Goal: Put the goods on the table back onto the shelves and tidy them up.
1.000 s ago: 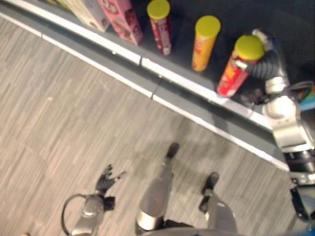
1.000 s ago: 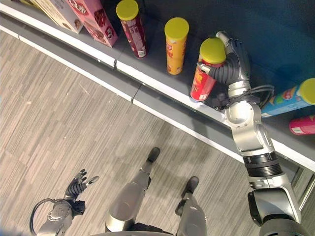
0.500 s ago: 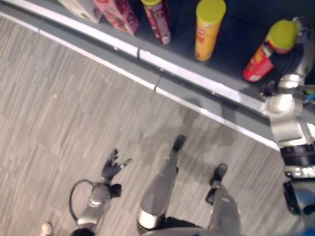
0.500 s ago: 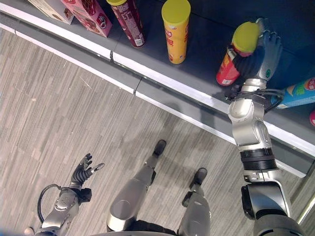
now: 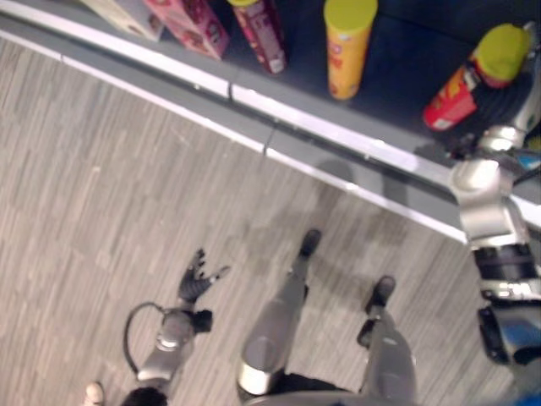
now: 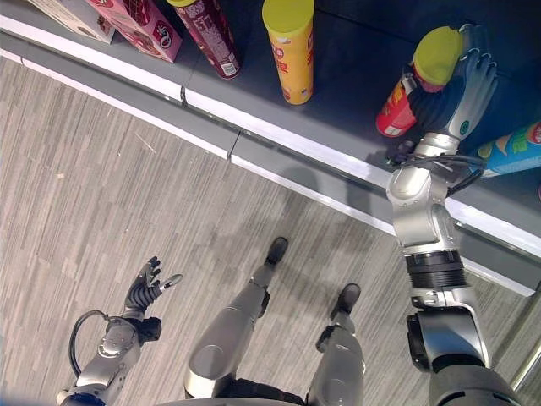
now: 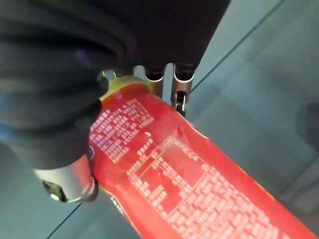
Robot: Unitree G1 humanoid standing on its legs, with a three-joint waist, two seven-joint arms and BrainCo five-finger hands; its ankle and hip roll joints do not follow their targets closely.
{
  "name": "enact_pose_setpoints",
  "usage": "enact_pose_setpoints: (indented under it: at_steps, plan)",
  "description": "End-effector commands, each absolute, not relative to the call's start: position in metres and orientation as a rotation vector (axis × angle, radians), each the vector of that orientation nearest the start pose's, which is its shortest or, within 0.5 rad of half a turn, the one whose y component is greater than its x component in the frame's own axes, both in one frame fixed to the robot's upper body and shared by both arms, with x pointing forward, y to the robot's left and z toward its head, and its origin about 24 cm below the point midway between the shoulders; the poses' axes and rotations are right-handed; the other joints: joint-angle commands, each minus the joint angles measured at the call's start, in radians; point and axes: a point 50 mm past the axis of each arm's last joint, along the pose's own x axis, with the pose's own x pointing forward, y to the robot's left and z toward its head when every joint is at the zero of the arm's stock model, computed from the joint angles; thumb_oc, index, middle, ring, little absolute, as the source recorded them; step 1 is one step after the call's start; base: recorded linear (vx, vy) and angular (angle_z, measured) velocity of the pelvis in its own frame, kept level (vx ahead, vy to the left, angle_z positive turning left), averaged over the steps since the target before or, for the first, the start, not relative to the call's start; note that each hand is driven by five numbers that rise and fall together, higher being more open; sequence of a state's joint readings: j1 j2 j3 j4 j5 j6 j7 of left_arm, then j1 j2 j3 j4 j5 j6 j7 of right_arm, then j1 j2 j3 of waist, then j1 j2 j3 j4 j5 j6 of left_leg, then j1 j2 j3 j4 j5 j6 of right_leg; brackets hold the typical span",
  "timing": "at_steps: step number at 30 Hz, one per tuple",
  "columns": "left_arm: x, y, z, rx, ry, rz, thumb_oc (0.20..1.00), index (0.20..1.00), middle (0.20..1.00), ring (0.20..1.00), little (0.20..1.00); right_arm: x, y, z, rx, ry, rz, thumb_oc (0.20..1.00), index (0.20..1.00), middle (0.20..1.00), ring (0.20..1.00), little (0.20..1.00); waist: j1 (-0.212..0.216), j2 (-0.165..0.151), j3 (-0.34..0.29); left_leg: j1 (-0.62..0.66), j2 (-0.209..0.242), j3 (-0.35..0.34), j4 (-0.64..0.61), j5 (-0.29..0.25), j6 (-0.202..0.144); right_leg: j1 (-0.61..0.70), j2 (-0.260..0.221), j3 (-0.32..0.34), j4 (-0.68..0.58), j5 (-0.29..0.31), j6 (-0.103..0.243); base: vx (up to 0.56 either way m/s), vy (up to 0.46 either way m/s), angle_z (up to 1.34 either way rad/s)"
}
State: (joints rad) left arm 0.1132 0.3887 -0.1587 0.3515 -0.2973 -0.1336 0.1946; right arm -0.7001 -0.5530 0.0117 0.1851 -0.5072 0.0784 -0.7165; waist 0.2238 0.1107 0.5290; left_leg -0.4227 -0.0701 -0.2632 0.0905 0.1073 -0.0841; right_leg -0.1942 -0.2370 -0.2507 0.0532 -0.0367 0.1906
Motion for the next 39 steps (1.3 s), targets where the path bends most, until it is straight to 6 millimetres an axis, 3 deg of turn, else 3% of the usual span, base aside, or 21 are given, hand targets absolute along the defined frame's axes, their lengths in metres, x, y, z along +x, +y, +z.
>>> enact_pose_setpoints:
  at_steps: [1, 7, 13, 27, 39]
  plan:
    - [0.200, 0.234, -0.034, 0.153, 0.310, 0.198, 1.000, 1.000, 1.000, 1.000, 1.000, 0.313, -0.229, 0.280, -0.775, -0.934, -0.862, 0.200, 0.200, 0.200, 0.200, 0.200, -0.020, -0.012, -0.059, -0.027, 0.012, 0.028, 0.108, -0.178, 0.022, -0.067, -0.024, 0.052, -0.003, 0.031, -0.005, 0.00, 0.000, 0.00]
    - [0.197, 0.233, -0.038, 0.142, 0.331, 0.212, 1.000, 1.000, 1.000, 1.000, 1.000, 0.314, -0.212, 0.272, -0.736, -0.931, -0.778, 0.200, 0.200, 0.200, 0.200, 0.200, -0.027, -0.019, -0.059, -0.022, 0.019, 0.029, 0.094, -0.172, 0.021, -0.064, -0.022, 0.049, -0.010, 0.035, -0.005, 0.00, 0.000, 0.00]
    - [0.196, 0.234, -0.039, 0.145, 0.334, 0.216, 1.000, 1.000, 1.000, 1.000, 1.000, 0.317, -0.209, 0.266, -0.749, -0.907, -0.750, 0.200, 0.200, 0.200, 0.200, 0.200, -0.029, -0.025, -0.061, -0.016, 0.022, 0.029, 0.086, -0.168, 0.019, -0.058, -0.021, 0.047, -0.016, 0.036, -0.004, 0.00, 0.000, 0.00]
    - [0.198, 0.235, -0.036, 0.158, 0.318, 0.226, 1.000, 1.000, 1.000, 1.000, 1.000, 0.317, -0.227, 0.270, -0.829, -0.891, -0.845, 0.200, 0.200, 0.200, 0.200, 0.200, -0.038, -0.034, -0.060, -0.007, 0.029, 0.039, 0.069, -0.166, 0.016, -0.060, -0.019, 0.050, -0.023, 0.039, -0.002, 0.00, 0.000, 0.00]
    - [0.198, 0.237, -0.036, 0.155, 0.322, 0.235, 1.000, 1.000, 1.000, 1.000, 1.000, 0.319, -0.223, 0.270, -0.826, -0.888, -0.796, 0.200, 0.200, 0.200, 0.200, 0.200, -0.038, -0.037, -0.063, -0.010, 0.031, 0.040, 0.066, -0.163, 0.014, -0.061, -0.020, 0.048, -0.025, 0.039, -0.001, 0.00, -0.001, -0.01]
